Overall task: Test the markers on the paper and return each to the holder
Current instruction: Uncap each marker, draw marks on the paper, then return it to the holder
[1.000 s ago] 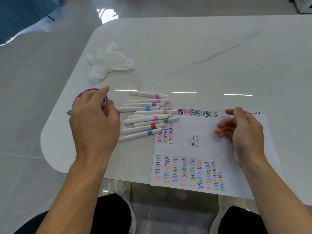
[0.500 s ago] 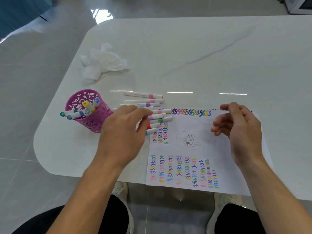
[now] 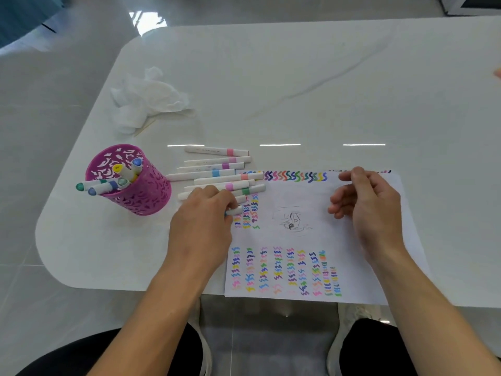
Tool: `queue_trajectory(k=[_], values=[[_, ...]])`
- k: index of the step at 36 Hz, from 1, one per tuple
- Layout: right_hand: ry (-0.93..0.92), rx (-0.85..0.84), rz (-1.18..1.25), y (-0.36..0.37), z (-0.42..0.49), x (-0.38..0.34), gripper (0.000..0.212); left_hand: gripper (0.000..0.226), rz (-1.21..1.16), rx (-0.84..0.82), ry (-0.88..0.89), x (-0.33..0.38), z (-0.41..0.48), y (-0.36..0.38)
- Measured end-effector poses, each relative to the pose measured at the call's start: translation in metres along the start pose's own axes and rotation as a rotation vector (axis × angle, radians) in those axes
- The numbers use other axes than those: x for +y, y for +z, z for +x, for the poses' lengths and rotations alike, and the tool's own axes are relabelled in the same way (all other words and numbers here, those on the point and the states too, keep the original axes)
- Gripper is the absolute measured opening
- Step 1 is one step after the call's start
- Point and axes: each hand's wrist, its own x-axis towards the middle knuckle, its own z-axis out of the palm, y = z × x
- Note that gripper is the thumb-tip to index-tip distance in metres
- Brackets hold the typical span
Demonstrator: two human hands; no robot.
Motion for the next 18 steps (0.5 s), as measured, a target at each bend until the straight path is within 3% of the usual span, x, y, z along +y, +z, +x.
queue_trajectory(k=[10, 14, 18], values=[[-0.030, -0.065, -0.134, 0.002, 0.002, 0.003, 0.032, 0.022, -0.082, 0.030, 0.059, 0.006, 0.001, -0.005], [-0.058, -0.095, -0.179, 0.003, -0.001, 0.003, 0.029, 0.021, -0.292, 0.091, 0.131, 0.018, 0.003, -0.012], [-0.098, -0.161, -0.197, 0.002, -0.004, -0.002, 0.025, 0.038, -0.459, 0.106, 0.226, 0.030, 0.004, -0.014]])
